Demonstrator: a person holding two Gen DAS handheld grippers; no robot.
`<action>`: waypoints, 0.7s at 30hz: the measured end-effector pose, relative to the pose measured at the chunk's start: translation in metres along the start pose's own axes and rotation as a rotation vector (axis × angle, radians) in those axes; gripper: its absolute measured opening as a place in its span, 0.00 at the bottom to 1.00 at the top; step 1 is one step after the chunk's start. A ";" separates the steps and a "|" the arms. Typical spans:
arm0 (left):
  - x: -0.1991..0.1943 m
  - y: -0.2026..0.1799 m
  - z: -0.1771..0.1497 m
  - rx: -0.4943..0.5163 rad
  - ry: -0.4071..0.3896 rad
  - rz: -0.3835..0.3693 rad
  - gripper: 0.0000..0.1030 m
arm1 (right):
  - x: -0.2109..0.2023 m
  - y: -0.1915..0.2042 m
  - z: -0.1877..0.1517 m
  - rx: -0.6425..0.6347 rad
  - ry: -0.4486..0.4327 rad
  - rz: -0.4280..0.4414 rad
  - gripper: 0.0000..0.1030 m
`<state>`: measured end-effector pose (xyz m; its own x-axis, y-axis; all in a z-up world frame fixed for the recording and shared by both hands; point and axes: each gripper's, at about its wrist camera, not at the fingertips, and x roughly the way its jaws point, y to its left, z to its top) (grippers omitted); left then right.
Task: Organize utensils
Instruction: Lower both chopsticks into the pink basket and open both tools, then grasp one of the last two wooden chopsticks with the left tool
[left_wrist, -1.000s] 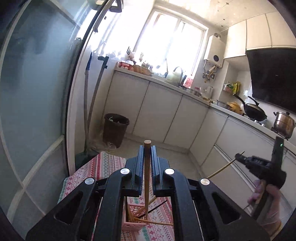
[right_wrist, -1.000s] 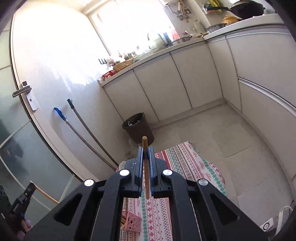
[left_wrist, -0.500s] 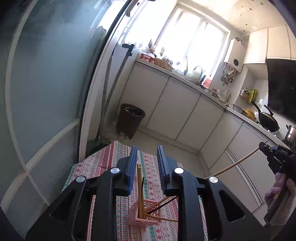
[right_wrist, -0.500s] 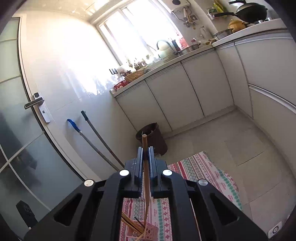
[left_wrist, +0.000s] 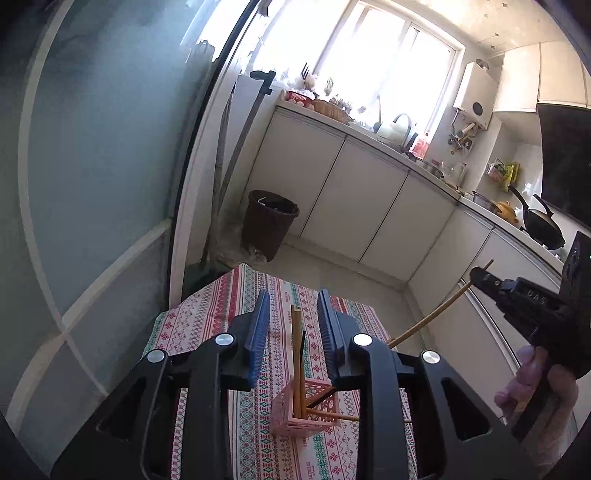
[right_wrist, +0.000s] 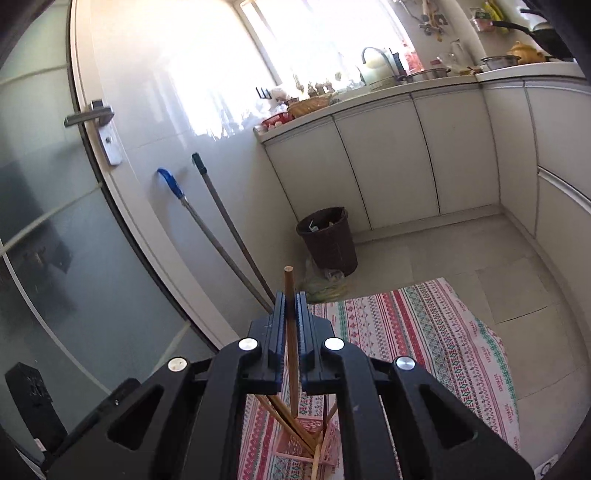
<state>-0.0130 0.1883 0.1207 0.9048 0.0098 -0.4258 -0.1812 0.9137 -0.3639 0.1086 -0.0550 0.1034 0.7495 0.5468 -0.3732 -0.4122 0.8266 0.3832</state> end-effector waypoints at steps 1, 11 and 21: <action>0.002 0.000 -0.001 -0.001 0.007 -0.002 0.25 | 0.007 0.001 -0.006 -0.005 0.015 -0.003 0.06; 0.012 -0.013 -0.016 0.055 0.056 0.014 0.39 | 0.025 -0.005 -0.042 -0.027 0.102 -0.032 0.34; 0.024 -0.025 -0.043 0.109 0.123 0.088 0.74 | 0.006 0.003 -0.074 -0.202 0.114 -0.170 0.58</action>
<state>-0.0031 0.1483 0.0841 0.8319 0.0477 -0.5529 -0.2087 0.9501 -0.2320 0.0738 -0.0390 0.0398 0.7584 0.4001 -0.5146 -0.3888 0.9113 0.1354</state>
